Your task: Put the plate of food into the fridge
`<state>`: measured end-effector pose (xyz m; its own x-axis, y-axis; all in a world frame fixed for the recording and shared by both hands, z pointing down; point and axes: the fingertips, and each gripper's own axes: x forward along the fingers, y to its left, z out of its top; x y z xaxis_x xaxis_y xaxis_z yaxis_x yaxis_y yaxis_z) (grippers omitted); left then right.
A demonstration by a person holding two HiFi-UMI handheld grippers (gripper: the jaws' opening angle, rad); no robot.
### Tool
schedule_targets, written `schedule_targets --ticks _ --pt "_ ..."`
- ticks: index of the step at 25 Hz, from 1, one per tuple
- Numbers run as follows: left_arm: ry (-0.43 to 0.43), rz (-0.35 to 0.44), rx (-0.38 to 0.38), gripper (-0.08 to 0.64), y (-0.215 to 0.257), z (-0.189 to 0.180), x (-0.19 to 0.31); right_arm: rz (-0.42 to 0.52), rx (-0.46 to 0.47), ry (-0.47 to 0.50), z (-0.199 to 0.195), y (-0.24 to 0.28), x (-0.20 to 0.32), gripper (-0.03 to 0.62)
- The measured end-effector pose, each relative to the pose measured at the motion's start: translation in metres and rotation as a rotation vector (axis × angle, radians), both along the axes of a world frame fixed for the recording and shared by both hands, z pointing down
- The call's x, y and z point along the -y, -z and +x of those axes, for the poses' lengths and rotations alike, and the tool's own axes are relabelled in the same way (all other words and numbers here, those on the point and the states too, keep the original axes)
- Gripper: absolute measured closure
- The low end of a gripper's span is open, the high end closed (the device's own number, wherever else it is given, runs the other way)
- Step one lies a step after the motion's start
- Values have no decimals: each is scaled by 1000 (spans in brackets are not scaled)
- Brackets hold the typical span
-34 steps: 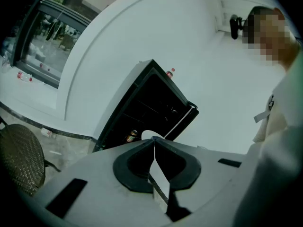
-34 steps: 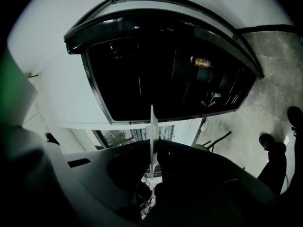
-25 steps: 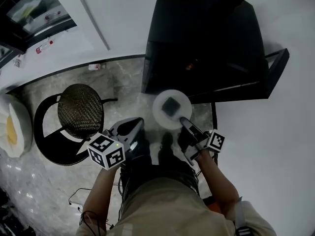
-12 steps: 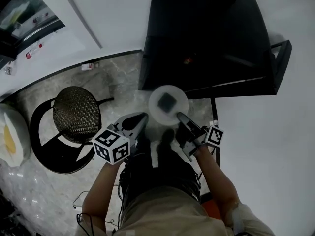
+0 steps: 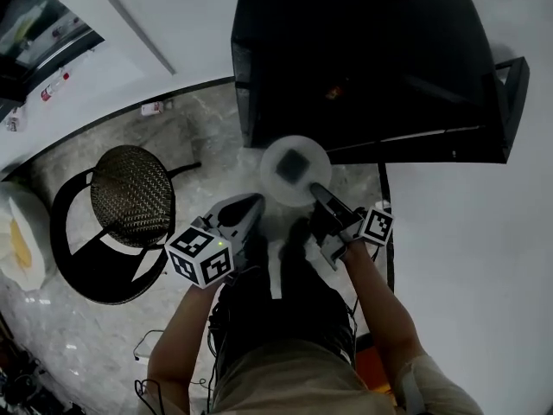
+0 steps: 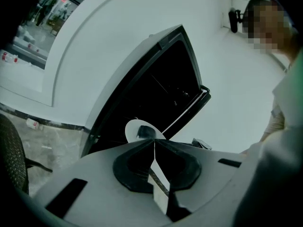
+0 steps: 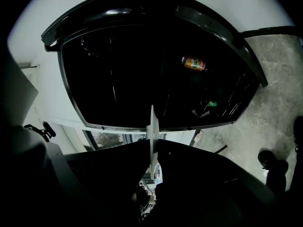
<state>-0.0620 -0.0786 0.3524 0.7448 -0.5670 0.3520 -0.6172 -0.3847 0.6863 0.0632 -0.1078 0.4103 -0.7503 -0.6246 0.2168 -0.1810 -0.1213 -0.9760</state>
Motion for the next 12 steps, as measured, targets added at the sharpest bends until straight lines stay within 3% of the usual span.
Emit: schedule_targets --ticks 12 --pt "62 -63 57 548 -58 40 0 -40 30 -7 28 -64 -2 563"
